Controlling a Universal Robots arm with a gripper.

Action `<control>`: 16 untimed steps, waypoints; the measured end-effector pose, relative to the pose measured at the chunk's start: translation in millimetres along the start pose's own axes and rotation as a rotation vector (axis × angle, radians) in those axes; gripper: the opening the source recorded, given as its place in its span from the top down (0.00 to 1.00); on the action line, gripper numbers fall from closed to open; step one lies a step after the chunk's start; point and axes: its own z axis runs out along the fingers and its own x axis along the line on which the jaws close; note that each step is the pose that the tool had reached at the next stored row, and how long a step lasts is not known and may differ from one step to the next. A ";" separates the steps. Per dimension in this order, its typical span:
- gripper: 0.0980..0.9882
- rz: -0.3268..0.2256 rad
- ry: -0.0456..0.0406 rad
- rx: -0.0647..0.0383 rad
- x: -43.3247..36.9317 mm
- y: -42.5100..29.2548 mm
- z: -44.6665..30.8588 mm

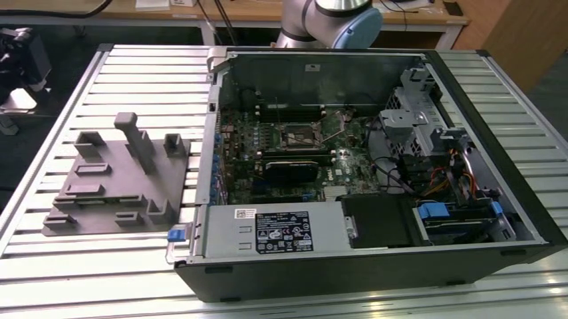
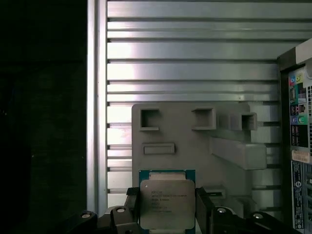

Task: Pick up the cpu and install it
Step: 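Pick up the cpu and move it towards the insertion slot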

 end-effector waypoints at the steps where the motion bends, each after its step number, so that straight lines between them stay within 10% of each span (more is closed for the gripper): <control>1: 0.50 0.000 0.0000 0.000 0.0 0.1 -2.2; 16: 0.50 0.000 -0.0001 0.000 -0.8 2.0 -35.0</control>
